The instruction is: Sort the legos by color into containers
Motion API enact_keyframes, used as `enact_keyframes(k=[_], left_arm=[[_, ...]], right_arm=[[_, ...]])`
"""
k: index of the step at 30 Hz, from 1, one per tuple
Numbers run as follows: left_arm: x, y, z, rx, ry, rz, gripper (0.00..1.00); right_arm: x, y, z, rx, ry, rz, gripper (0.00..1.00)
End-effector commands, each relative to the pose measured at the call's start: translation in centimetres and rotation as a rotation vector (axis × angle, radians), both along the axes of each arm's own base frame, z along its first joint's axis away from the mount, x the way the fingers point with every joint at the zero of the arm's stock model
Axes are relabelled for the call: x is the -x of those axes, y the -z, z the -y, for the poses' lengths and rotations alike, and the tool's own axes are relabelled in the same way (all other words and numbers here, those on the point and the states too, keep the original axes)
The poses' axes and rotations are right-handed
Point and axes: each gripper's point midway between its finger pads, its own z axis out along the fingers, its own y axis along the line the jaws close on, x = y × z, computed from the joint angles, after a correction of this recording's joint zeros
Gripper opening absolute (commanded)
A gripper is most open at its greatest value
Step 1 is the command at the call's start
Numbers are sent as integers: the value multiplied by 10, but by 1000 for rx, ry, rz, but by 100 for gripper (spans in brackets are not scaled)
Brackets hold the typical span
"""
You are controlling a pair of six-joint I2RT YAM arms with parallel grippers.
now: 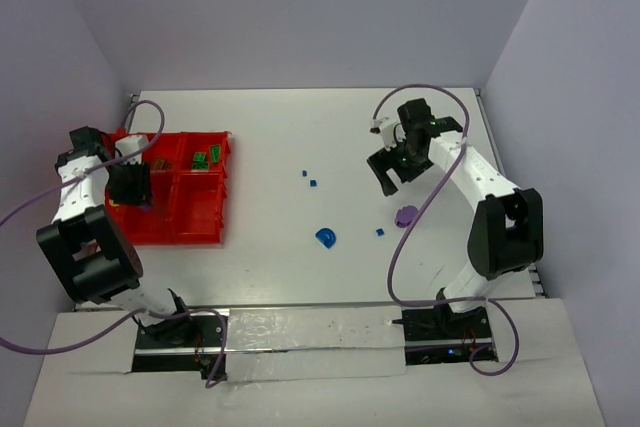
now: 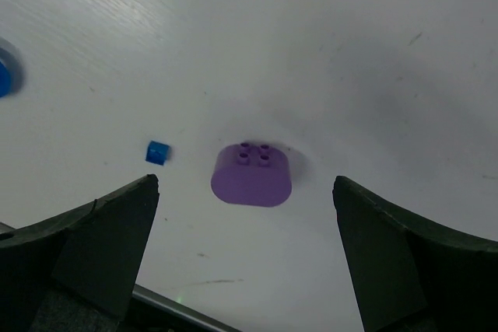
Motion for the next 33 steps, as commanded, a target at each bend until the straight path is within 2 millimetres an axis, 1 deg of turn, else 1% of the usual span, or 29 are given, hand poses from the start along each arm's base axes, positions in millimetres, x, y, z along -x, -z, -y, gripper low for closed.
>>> enact_keyframes(k=[1, 2, 3, 4, 7, 8, 16, 18, 21, 26, 29, 30, 33], left_arm=[[-16, -6, -8, -51, -20, 43, 47], [-18, -8, -8, -57, -19, 48, 52], [-20, -10, -9, -63, -21, 56, 54], [-21, -13, -9, -65, -21, 63, 57], [-25, -20, -8, -70, -23, 88, 61], [-26, -21, -8, -69, -24, 91, 61], [-25, -29, -5, -86, -15, 116, 63], [-25, -30, -3, -75, -15, 119, 63], [-25, -33, -1, -72, -12, 127, 64], [-24, -38, -2, -84, -9, 138, 64], [-25, -39, -2, -85, -11, 143, 64], [-26, -40, -2, -87, -11, 145, 64], [-26, -42, -2, -90, -10, 153, 64]], right_arm=[[13, -4, 32, 134, 14, 4, 100], [19, 5, 36, 156, 33, -33, 100], [21, 8, 44, 194, 52, -42, 100], [25, 15, 47, 207, 71, -60, 100], [30, 28, 57, 256, 120, -81, 100], [30, 32, 57, 260, 129, -92, 100], [36, 62, 56, 288, 141, -238, 100], [39, 71, 50, 273, 135, -280, 100], [40, 76, 42, 269, 116, -304, 100], [51, 90, 36, 263, 100, -362, 99], [53, 96, 33, 253, 101, -390, 90], [53, 95, 31, 244, 99, -395, 85], [54, 96, 26, 220, 85, -413, 74]])
